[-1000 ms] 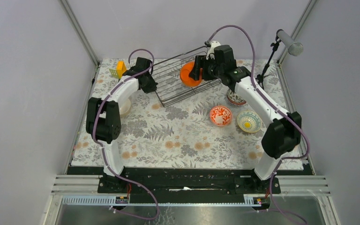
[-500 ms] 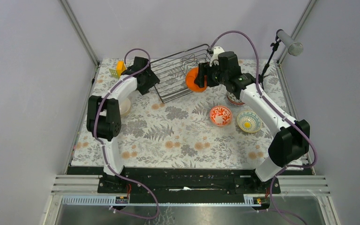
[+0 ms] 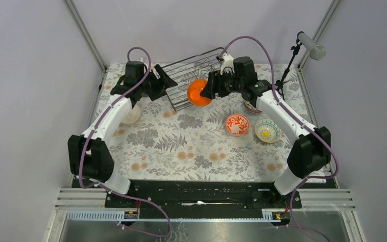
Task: Unload the bowls from the dish rack
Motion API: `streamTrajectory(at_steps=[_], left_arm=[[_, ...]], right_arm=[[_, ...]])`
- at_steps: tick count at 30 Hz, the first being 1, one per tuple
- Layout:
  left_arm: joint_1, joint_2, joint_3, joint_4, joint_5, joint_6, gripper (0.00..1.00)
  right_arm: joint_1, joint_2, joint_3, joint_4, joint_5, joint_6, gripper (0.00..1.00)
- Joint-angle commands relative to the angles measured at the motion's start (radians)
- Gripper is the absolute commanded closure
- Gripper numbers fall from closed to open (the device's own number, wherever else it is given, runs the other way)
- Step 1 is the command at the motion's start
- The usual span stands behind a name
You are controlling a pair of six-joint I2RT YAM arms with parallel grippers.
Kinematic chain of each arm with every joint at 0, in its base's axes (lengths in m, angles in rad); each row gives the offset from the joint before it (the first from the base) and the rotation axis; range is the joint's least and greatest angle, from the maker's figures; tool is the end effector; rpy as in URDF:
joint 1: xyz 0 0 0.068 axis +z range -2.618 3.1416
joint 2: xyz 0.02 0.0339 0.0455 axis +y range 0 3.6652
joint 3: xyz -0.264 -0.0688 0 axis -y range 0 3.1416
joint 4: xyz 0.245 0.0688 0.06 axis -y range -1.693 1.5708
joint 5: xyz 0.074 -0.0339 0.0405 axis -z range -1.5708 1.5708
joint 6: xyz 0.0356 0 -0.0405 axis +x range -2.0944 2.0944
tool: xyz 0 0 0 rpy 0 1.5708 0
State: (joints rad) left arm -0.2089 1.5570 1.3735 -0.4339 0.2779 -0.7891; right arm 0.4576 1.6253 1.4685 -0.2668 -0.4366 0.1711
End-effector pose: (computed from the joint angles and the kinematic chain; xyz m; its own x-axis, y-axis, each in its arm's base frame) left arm 0.3467 -0.0835 0.3291 -0.6958 -0.5501 -0.4617 -0.1073 0.7153 -0.6906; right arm 0.3366 0.1825 0.3544 -0.4904 -0.0695 -0.8687 -0.6725 0.6642 0.3265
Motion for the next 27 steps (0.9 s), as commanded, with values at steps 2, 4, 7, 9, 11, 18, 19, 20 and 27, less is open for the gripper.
streamTrajectory(at_steps=[2, 4, 7, 9, 11, 18, 19, 20, 27], left_arm=[[0.024, -0.048, -0.130, 0.330, 0.387, -0.105, 0.18], [0.025, -0.063, -0.149, 0.404, 0.428, -0.147, 0.16], [0.037, -0.074, -0.158, 0.474, 0.477, -0.208, 0.11], [0.050, -0.071, -0.149, 0.488, 0.503, -0.229, 0.09], [0.064, -0.076, -0.161, 0.555, 0.534, -0.269, 0.07], [0.086, -0.110, -0.215, 0.753, 0.634, -0.392, 0.03], [0.086, -0.113, -0.213, 0.760, 0.649, -0.397, 0.03], [0.086, -0.114, -0.214, 0.783, 0.667, -0.411, 0.04], [0.085, -0.095, -0.254, 0.982, 0.736, -0.585, 0.11]], right_arm=[[0.004, 0.053, 0.038, 0.084, -0.200, 0.110, 0.40], [0.003, 0.056, 0.042, 0.108, -0.230, 0.143, 0.40], [-0.004, 0.059, 0.048, 0.143, -0.277, 0.192, 0.41], [-0.016, 0.060, 0.034, 0.188, -0.323, 0.271, 0.42], [-0.035, 0.059, -0.001, 0.290, -0.378, 0.369, 0.44], [-0.087, 0.071, -0.119, 0.740, -0.525, 0.715, 0.44], [-0.091, 0.080, -0.130, 0.801, -0.541, 0.766, 0.44], [-0.096, 0.097, -0.143, 0.870, -0.558, 0.819, 0.45], [-0.102, 0.171, -0.176, 1.247, -0.610, 1.115, 0.47]])
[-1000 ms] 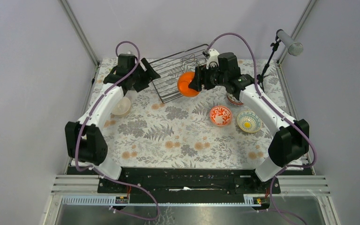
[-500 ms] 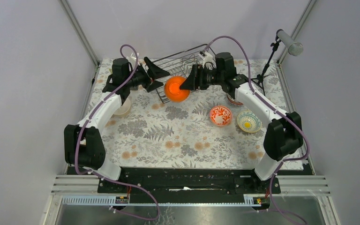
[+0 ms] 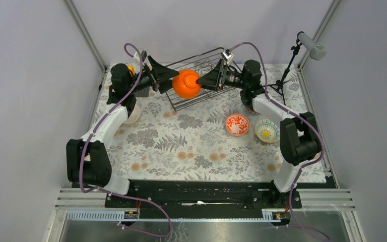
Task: Unload the bowls from the dish rack
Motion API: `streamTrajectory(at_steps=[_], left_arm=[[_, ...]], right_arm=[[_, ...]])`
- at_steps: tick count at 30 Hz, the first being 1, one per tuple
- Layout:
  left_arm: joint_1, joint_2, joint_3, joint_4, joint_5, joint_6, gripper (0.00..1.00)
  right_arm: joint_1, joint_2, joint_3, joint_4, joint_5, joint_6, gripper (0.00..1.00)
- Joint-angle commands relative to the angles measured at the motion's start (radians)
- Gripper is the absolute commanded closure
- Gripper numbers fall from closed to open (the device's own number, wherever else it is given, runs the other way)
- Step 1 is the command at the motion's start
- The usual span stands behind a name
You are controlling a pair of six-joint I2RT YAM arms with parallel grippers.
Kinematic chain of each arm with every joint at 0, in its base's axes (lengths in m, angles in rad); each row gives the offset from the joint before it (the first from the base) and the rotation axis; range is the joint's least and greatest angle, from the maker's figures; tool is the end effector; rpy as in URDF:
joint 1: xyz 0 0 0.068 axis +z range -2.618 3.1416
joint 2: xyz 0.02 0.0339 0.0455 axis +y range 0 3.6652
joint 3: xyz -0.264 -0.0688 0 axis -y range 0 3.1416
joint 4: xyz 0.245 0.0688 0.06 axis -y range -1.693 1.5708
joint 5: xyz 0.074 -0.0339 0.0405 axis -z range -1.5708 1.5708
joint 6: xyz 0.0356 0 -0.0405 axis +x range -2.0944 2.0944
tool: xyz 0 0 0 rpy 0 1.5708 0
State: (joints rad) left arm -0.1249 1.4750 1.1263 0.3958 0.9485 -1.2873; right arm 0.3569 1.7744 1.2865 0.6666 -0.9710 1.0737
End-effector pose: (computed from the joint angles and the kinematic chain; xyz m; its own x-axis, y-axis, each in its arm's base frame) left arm 0.3339 -0.0711 0.3534 -0.8298 -0.4598 -0.3161 0.2904 0.1279 -0.9483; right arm 0.3744 0.1710 0.3269 -0.7629 0.2451 -0.5982 -0.6034 0.0623 0.7950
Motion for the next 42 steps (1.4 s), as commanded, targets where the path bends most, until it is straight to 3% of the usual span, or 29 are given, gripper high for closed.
streamTrajectory(at_steps=[1, 6, 13, 15, 17, 18, 20, 21, 25, 28, 31, 35, 38, 42], left_arm=[[-0.001, -0.008, -0.005, 0.163, 0.068, -0.098, 0.14], [-0.021, 0.011, -0.020, 0.426, 0.096, -0.262, 0.29], [-0.058, 0.026, -0.017, 0.474, 0.102, -0.296, 0.58], [-0.075, 0.034, -0.009, 0.474, 0.103, -0.293, 0.70], [-0.089, 0.043, -0.004, 0.478, 0.101, -0.291, 0.94], [-0.094, 0.047, -0.004, 0.483, 0.098, -0.293, 1.00], [-0.099, 0.049, -0.011, 0.509, 0.089, -0.312, 1.00], [-0.099, 0.048, -0.015, 0.532, 0.082, -0.322, 1.00], [-0.098, 0.049, -0.016, 0.535, 0.075, -0.320, 1.00], [-0.096, 0.041, -0.011, 0.353, 0.067, -0.205, 1.00], [-0.096, 0.012, 0.034, -0.038, -0.006, 0.053, 1.00], [-0.099, -0.003, 0.129, -0.519, -0.200, 0.380, 1.00], [-0.099, 0.013, 0.186, -0.848, -0.461, 0.525, 1.00], [-0.106, -0.002, 0.080, -0.951, -0.639, 0.528, 1.00]], right_arm=[[-0.001, 0.025, 0.008, 0.314, -0.075, 0.216, 0.47], [-0.001, 0.042, 0.003, 0.348, -0.078, 0.249, 0.47], [-0.001, 0.055, -0.005, 0.386, -0.085, 0.274, 0.43], [-0.001, 0.063, -0.004, 0.413, -0.086, 0.294, 0.41], [-0.001, 0.070, -0.001, 0.442, -0.089, 0.318, 0.38], [-0.001, 0.074, -0.001, 0.457, -0.092, 0.330, 0.33], [-0.003, 0.076, -0.003, 0.474, -0.095, 0.341, 0.06], [-0.003, 0.073, -0.008, 0.473, -0.093, 0.338, 0.01], [-0.020, 0.053, -0.050, 0.451, -0.065, 0.314, 0.00], [-0.044, 0.029, -0.080, 0.375, -0.037, 0.250, 0.00], [-0.070, -0.025, -0.109, 0.192, 0.009, 0.099, 0.00], [-0.077, -0.103, -0.078, -0.243, 0.109, -0.209, 0.00], [-0.076, -0.119, -0.035, -0.434, 0.163, -0.367, 0.00], [-0.075, -0.139, -0.001, -0.596, 0.249, -0.493, 0.00]])
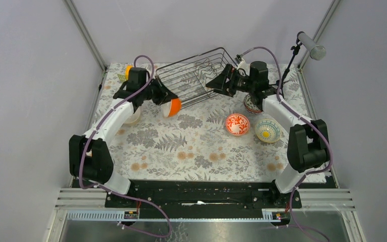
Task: Unload the bowls from the dish rack
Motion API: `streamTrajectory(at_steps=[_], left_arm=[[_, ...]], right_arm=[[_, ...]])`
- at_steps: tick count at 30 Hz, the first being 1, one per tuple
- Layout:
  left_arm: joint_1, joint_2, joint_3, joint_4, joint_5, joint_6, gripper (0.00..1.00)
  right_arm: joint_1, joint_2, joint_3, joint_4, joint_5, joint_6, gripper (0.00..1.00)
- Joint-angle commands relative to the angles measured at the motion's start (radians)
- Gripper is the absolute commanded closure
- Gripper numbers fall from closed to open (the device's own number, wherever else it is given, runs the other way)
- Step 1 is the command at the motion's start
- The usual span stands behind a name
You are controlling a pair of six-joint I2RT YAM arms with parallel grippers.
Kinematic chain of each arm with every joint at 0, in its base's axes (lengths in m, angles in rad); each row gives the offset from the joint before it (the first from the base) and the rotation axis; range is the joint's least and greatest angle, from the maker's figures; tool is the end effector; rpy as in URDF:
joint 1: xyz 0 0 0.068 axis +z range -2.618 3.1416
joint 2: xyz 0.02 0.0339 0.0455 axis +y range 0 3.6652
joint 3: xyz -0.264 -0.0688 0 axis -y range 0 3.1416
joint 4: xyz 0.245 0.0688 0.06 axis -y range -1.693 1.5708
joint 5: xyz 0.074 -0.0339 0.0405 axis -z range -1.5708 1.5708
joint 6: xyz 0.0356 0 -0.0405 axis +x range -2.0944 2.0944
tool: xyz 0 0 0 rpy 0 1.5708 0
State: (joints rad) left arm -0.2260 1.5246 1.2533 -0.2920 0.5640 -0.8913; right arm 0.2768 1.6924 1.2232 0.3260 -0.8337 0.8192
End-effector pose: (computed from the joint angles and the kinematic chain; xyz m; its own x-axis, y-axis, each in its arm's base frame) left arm 0.3348 -0.0965 0.3138 -0.8170 -0.4867 -0.3093 -0.0090 0.5470 -0.8371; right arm 0.3724 0.1332 0.3043 -0.7430 0.2994 -0.5986 -0.5065 0.3332 0.7953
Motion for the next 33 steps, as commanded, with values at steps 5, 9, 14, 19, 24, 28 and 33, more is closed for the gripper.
streamTrajectory(at_steps=[5, 9, 14, 19, 24, 28, 33], left_arm=[[-0.055, -0.100, -0.159, -0.273, -0.467, 0.113, 1.00], [-0.070, -0.101, -0.196, -0.277, -0.585, 0.110, 1.00], [-0.108, -0.057, -0.196, -0.263, -0.772, 0.118, 1.00], [-0.143, 0.029, -0.157, -0.245, -0.789, 0.140, 1.00], [-0.173, 0.096, -0.120, -0.231, -0.805, 0.142, 0.95], [-0.184, 0.125, -0.098, -0.210, -0.801, 0.140, 0.88], [-0.189, 0.139, -0.074, -0.210, -0.783, 0.158, 0.85]], right_arm=[[0.017, -0.092, 0.065, -0.369, 0.203, -0.338, 0.00], [0.032, -0.127, 0.058, -0.415, 0.293, -0.395, 0.00], [0.101, -0.192, 0.071, -0.525, 0.540, -0.546, 0.01], [0.125, -0.267, 0.000, -0.488, 0.679, -0.569, 0.00], [0.125, -0.371, -0.127, -0.397, 0.773, -0.579, 0.00], [0.125, -0.484, -0.299, -0.236, 0.828, -0.583, 0.00], [0.125, -0.619, -0.508, -0.089, 0.857, -0.595, 0.00]])
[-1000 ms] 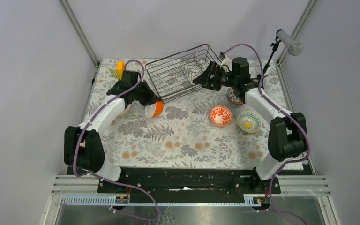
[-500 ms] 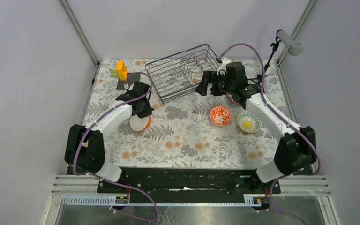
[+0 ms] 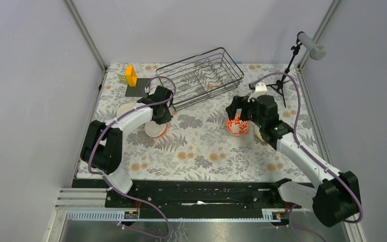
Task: Unload the bowls from the dish rack
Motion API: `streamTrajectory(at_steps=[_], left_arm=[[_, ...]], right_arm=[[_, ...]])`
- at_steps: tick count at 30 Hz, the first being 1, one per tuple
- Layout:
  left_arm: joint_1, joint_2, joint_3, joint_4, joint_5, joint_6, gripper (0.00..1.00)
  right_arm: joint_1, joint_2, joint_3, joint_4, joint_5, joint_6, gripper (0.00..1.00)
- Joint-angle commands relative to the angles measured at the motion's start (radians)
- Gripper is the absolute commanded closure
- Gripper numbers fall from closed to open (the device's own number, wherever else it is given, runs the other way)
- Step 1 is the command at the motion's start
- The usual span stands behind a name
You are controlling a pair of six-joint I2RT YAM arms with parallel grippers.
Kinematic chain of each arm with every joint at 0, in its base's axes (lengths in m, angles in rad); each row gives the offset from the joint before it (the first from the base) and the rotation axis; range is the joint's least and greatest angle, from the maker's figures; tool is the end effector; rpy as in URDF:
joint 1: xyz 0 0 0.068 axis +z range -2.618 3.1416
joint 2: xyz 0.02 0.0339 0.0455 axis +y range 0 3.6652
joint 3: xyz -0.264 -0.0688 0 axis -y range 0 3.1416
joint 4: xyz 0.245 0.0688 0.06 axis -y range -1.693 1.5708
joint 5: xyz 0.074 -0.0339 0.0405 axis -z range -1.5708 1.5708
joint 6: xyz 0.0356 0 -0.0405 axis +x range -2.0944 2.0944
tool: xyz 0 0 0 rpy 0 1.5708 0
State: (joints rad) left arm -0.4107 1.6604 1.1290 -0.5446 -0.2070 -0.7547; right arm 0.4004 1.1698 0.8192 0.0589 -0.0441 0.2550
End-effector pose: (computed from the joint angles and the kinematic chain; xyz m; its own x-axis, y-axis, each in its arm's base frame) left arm 0.3118 -0.1278 0.2082 -0.7942 -0.3854 -0.4698 -0.3333 0.9227 -0.1935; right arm 0.2504 0.1077 0.2973 -0.3643 0.1194 -0.9236 -0.3476 0.9026 0.2539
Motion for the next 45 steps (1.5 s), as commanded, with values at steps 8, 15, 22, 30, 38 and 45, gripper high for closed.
streamTrajectory(at_steps=[8, 15, 22, 30, 38, 45], left_arm=[[-0.010, -0.012, 0.031, 0.076, 0.038, 0.056, 0.66], [-0.015, -0.091, 0.000, 0.135, 0.063, 0.051, 0.55], [-0.036, -0.293, -0.117, 0.302, 0.067, 0.150, 0.50], [-0.046, -0.613, -0.328, 0.508, -0.126, 0.250, 0.04], [-0.046, -0.732, -0.482, 0.602, -0.242, 0.421, 0.01], [-0.045, -0.806, -0.670, 0.838, -0.391, 0.594, 0.01]], right_arm=[[0.001, -0.227, -0.243, 0.203, 0.108, -0.079, 0.00], [0.002, -0.262, -0.289, 0.200, 0.122, -0.134, 0.00], [0.000, -0.285, -0.372, 0.301, 0.132, -0.161, 0.00], [-0.012, -0.315, -0.438, 0.370, 0.415, -0.123, 0.01], [-0.122, -0.277, -0.487, 0.362, 0.419, -0.242, 0.00], [-0.187, -0.073, -0.519, 0.547, 0.311, -0.250, 0.00]])
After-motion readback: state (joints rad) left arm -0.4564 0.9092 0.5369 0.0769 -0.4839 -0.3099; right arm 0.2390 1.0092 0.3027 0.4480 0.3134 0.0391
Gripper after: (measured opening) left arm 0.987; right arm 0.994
